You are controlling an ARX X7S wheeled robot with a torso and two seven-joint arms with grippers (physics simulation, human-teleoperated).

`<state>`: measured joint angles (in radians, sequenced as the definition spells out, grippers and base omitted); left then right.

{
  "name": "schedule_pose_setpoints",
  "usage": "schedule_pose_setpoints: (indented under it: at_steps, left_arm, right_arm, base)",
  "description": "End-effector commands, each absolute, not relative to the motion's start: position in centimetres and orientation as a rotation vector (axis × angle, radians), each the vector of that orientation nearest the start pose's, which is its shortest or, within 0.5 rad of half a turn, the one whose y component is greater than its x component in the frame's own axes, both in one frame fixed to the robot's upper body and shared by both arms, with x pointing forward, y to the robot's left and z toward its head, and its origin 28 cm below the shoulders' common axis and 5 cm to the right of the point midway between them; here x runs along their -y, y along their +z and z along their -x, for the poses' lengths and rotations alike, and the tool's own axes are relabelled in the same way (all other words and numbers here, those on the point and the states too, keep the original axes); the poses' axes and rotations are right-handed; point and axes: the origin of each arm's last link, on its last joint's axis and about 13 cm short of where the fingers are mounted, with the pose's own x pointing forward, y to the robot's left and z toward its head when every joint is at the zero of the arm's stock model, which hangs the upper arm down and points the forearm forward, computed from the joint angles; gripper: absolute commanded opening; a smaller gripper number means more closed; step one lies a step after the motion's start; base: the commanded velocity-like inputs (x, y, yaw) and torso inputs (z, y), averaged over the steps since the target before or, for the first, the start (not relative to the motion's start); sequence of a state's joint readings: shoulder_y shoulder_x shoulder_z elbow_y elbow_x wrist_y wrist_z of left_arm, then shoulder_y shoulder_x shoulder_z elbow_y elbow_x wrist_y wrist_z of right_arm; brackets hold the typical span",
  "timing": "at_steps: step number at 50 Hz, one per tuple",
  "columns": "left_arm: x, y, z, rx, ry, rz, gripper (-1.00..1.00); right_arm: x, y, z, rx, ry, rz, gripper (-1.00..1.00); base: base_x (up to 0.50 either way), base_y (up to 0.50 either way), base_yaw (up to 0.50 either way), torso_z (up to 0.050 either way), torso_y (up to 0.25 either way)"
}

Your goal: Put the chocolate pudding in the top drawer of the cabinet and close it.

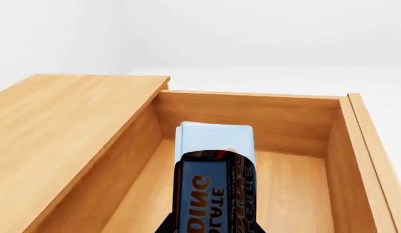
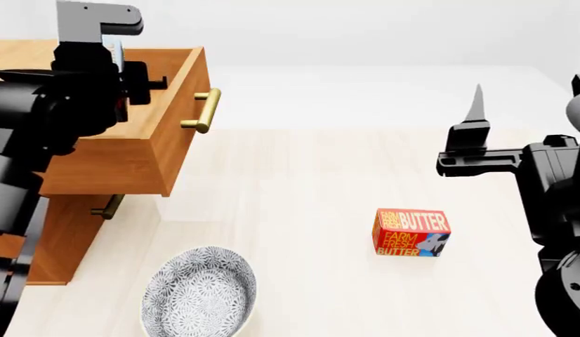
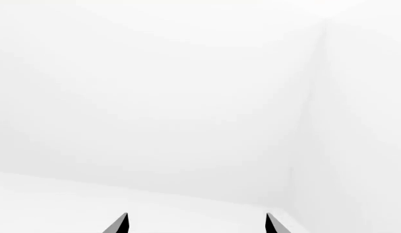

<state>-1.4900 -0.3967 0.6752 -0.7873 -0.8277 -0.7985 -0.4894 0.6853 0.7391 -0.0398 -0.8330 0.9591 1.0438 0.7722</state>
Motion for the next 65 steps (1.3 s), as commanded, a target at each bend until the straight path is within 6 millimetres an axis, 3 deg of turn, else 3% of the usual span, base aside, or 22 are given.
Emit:
schedule_pose_setpoints:
  at_steps: [1, 9, 10, 28, 46, 57, 65]
  left_arm:
    - [-27.8, 27.6, -40.1, -0.293, 0.331, -0.089, -1.0]
    - [-27.8, 27.4, -40.1, -0.304, 0.325, -0.081, -1.0]
    - [-27.8, 27.5, -40.1, -0.306, 0.324, -0.079, 1.0]
    - [-27.8, 28.7, -39.9, -0.288, 0.317, -0.084, 1.0]
    - [-26.3, 33.3, -38.1, -0.154, 0.211, -0.09, 1.0]
    - [-23.9, 34.1, -36.7, -0.075, 0.069, -0.142, 1.0]
    - [-21.0, 34.3, -35.4, -0.042, -0.048, -0.123, 1.0]
  right_arm:
    - [15.1, 25.3, -20.9, 0.29, -0.174, 0.251, 1.0]
    - [15.0, 25.3, -21.0, 0.289, -0.172, 0.251, 1.0]
    - [15.0, 25.3, -21.0, 0.289, -0.171, 0.251, 1.0]
    - [15.0, 25.4, -21.0, 0.292, -0.172, 0.25, 1.0]
    - [14.9, 25.5, -20.9, 0.297, -0.171, 0.25, 1.0]
    - [14.8, 25.4, -20.9, 0.298, -0.168, 0.251, 1.0]
    - [14.8, 25.4, -20.9, 0.299, -0.166, 0.251, 1.0]
  base:
    - [0.0, 0.0, 0.0, 0.0, 0.0]
    - [0.0, 0.0, 0.0, 0.0, 0.0]
    - [0.0, 0.0, 0.0, 0.0, 0.0]
    - [0.0, 0.0, 0.0, 0.0, 0.0]
    - [0.0, 0.0, 0.0, 0.0, 0.0]
    - [0.0, 0.0, 0.0, 0.0, 0.0]
    - [0.0, 0.0, 0.0, 0.0, 0.0]
